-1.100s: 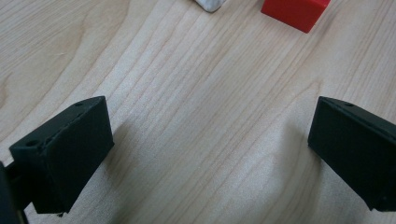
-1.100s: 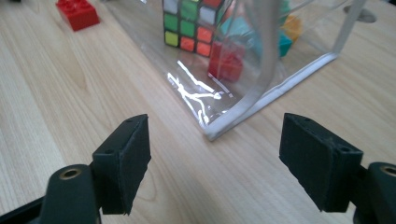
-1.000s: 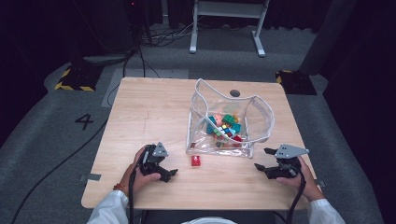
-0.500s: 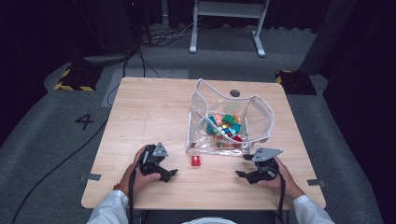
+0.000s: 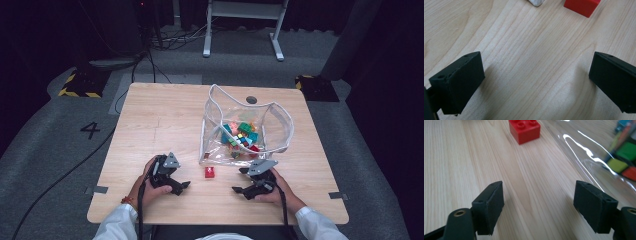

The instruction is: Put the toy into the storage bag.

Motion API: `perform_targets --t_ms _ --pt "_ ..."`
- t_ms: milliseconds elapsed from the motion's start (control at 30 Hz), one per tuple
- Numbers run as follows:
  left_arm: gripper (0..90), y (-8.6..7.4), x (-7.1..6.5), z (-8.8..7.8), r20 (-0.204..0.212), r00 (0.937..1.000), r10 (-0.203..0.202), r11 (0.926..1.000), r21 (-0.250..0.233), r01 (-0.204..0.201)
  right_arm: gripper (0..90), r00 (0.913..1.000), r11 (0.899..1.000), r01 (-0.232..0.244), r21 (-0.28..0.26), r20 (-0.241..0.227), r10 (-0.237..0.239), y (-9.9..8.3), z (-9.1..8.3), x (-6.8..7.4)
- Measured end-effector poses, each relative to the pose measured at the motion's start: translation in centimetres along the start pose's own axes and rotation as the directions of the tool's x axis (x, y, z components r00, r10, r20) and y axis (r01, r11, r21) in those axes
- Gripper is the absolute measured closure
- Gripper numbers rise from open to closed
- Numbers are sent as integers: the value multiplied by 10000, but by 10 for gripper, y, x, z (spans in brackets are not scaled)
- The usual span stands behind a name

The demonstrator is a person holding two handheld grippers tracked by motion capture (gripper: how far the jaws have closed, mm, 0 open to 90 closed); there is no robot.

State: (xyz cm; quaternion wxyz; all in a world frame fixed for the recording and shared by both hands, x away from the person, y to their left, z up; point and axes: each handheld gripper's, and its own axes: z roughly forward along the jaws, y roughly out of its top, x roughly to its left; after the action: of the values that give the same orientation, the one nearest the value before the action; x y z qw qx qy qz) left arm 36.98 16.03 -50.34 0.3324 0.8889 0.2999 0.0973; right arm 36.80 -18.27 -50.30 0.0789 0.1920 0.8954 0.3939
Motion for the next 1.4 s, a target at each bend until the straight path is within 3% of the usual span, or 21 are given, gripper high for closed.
perform_targets --t_ms 33,300,467,667,967,1033,1100,1200,1300,1333,1367,1400 --pt "0 0 0 0 -4 10000 -7 10000 -10 7 240 9998 9998 219 -29 -1 -219 4 4 0" --pt "0 0 0 0 0 10000 -13 10000 -12 13 225 9995 9996 284 1 -153 -284 31 35 12" --pt "0 0 0 0 6 10000 -7 10000 -17 7 223 10000 10000 -45 -86 -65 45 43 49 18" --pt "0 0 0 0 7 10000 -9 10000 -18 9 223 9999 9998 115 -142 121 -114 54 61 21" --pt "0 0 0 0 5 10000 -3 10000 -16 3 244 9998 9998 -115 -145 164 118 61 69 25" --pt "0 0 0 0 5 10000 -4 10000 -14 4 266 9996 9997 -236 -89 136 237 61 68 26" --pt "0 0 0 0 4 10000 -4 10000 -15 4 304 9998 9999 58 -143 176 -55 61 68 24" --pt "0 0 0 0 -2 10000 -3 10000 -14 3 369 9996 9996 -188 -197 191 192 60 67 25" --pt "0 0 0 0 6 10000 -7 10000 -18 7 480 9999 9994 -31 -333 136 36 59 65 25" --pt "0 0 0 0 6 10000 -6 10000 -17 6 502 9997 9995 -184 -273 164 189 59 64 26" --pt "0 0 0 0 4 10000 -8 10000 -16 8 537 9999 9991 85 -408 114 -80 58 64 25" --pt "1 0 0 0 -2 10000 -7 10000 -18 7 556 9999 9991 64 -415 80 -61 58 64 26"
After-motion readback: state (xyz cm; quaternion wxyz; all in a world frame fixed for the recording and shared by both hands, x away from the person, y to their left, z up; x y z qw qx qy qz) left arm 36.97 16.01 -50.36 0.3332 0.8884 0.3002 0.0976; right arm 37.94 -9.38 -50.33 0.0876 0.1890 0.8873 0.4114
